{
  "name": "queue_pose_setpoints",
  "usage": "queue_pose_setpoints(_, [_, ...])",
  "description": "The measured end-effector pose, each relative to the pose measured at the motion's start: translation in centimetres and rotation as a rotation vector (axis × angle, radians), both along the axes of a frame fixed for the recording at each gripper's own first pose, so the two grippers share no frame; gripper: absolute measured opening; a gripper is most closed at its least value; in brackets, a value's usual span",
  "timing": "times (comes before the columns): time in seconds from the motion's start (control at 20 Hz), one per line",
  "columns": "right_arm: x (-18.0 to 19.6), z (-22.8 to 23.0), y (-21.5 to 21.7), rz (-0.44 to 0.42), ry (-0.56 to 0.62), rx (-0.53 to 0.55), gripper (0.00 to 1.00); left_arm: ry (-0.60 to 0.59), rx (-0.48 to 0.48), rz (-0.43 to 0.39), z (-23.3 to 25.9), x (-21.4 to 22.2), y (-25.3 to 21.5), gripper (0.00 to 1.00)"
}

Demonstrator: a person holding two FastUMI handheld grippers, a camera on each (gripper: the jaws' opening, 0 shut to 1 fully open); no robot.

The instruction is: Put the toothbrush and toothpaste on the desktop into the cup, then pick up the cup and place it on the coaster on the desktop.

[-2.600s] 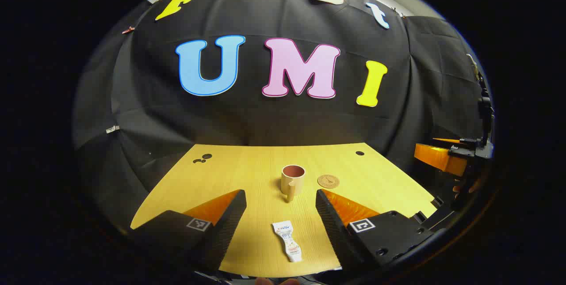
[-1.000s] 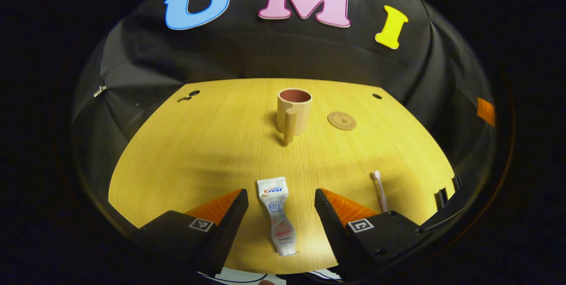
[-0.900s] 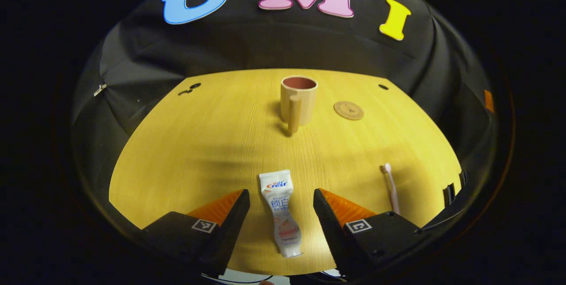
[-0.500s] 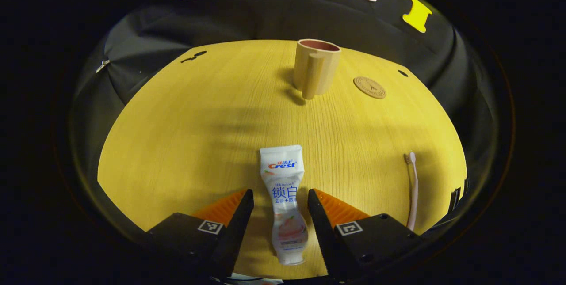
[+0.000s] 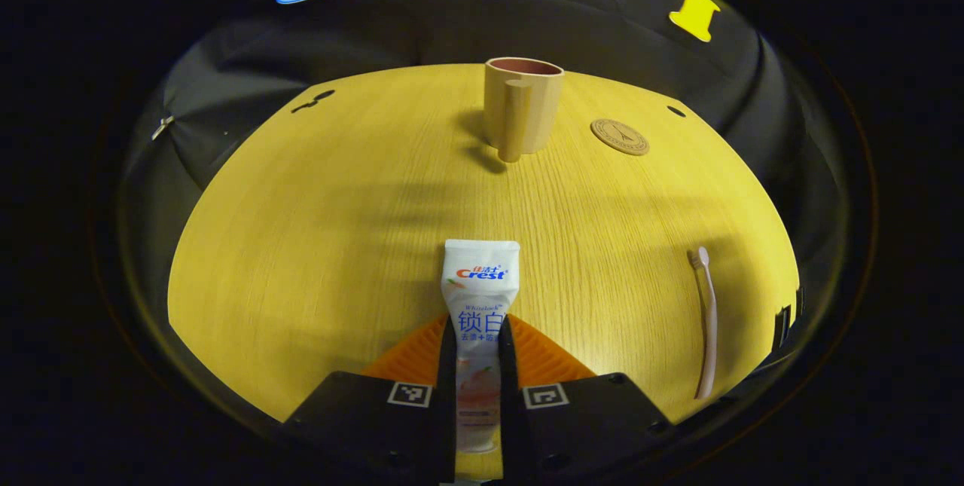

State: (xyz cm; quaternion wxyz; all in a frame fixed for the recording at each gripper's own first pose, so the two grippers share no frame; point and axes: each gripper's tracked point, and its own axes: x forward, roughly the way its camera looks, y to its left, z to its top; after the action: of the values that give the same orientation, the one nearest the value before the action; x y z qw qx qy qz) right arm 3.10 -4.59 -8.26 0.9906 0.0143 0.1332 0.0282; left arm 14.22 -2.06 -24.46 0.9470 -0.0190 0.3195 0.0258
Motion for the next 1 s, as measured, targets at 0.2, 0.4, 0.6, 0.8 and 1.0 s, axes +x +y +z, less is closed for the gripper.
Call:
queue_pose_setpoints(0.2, [-0.4,-0.4,1.2,-0.012,0.007,0.009,0.98,-0.014,-0.087,-0.090,1.2,0.3,-0.4,0.19])
queue_pose_setpoints(0.4, [-1.5,-0.4,2.1,-0.055,0.000,0.006,0.98,-0.311,-0.200,-0.215,12.5,1.2,-1.8,0.18])
queue_pose_setpoints(0.6, [-2.9,-1.4,2.9,-0.108,0.011,0.021,0.98,-0.570,-0.281,-0.290,23.6,2.4,-1.7,0.18])
queue_pose_setpoints(0.8, [-4.6,-1.4,3.5,-0.162,0.010,0.013,0.98,-0.681,-0.269,-0.372,28.0,5.3,-2.1,0.18])
queue_pose_setpoints(1.0, [-6.5,-1.4,3.8,-0.204,0.019,0.001,0.98,-0.717,-0.246,-0.418,28.9,8.8,-2.7,0.18])
